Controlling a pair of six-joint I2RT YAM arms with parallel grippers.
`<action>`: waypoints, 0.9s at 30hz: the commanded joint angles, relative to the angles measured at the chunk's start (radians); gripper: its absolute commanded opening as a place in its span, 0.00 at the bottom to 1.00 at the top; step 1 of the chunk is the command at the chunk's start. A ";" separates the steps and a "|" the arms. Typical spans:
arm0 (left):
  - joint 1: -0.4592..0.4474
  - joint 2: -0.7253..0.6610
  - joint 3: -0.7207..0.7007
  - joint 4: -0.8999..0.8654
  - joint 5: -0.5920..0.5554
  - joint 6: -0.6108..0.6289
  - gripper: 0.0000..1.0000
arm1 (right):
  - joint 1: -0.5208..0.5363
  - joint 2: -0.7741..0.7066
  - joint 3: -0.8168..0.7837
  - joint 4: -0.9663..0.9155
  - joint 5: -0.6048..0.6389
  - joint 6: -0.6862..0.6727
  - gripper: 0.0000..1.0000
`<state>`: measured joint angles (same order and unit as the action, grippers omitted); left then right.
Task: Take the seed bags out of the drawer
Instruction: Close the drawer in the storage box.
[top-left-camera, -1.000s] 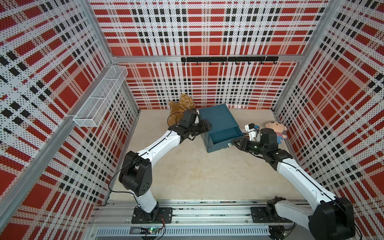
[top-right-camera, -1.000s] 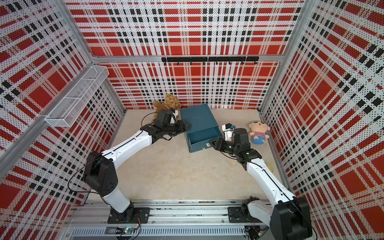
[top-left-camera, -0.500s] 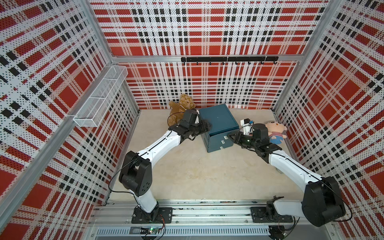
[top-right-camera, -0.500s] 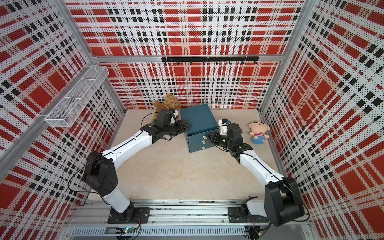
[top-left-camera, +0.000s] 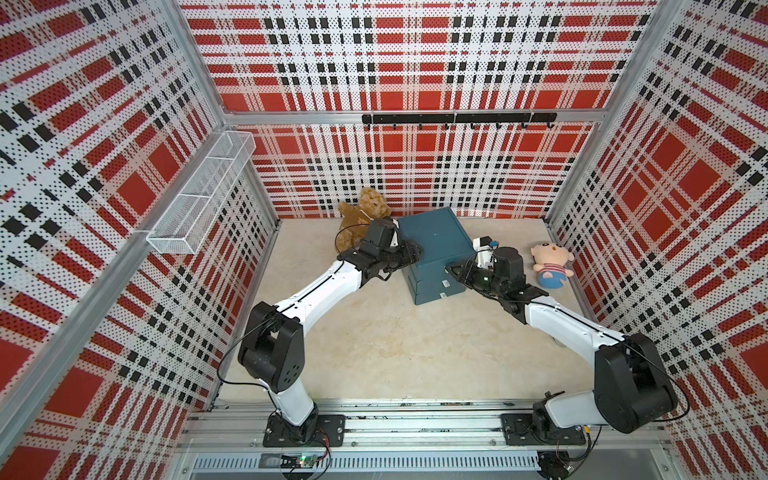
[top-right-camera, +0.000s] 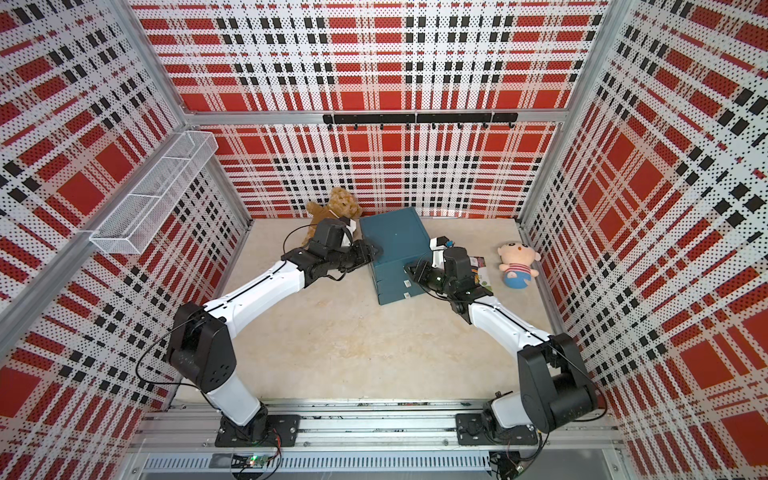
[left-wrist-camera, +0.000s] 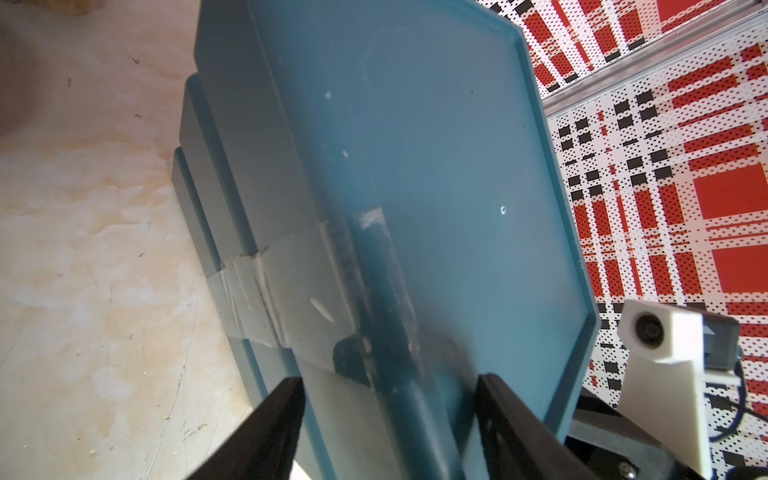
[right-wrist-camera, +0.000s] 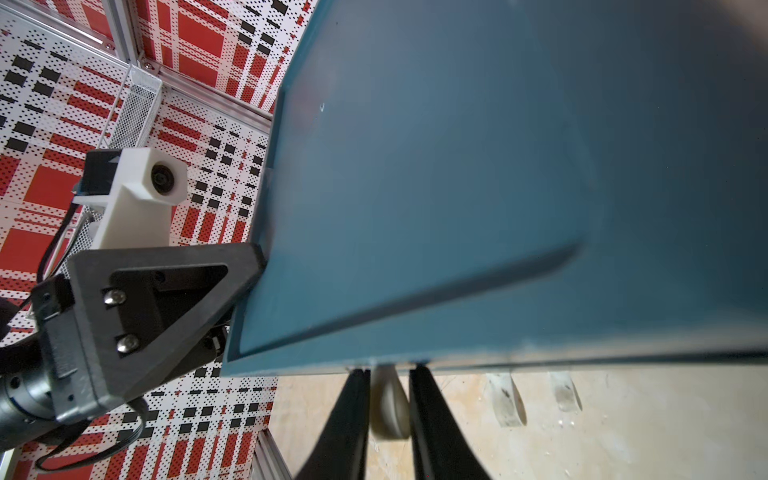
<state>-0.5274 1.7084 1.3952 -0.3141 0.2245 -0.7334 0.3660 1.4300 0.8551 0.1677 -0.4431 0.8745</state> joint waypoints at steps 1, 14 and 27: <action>-0.009 0.051 -0.021 -0.147 -0.035 0.013 0.70 | 0.016 0.033 0.029 0.065 0.024 0.011 0.24; -0.006 0.063 0.004 -0.147 -0.037 0.020 0.70 | 0.018 -0.103 -0.037 -0.049 0.040 -0.038 0.32; -0.015 0.076 0.012 -0.146 -0.030 0.020 0.70 | 0.017 -0.159 -0.292 0.101 0.027 0.165 0.48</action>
<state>-0.5282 1.7267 1.4235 -0.3260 0.2039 -0.7330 0.3771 1.2297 0.5907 0.1532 -0.3923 0.9436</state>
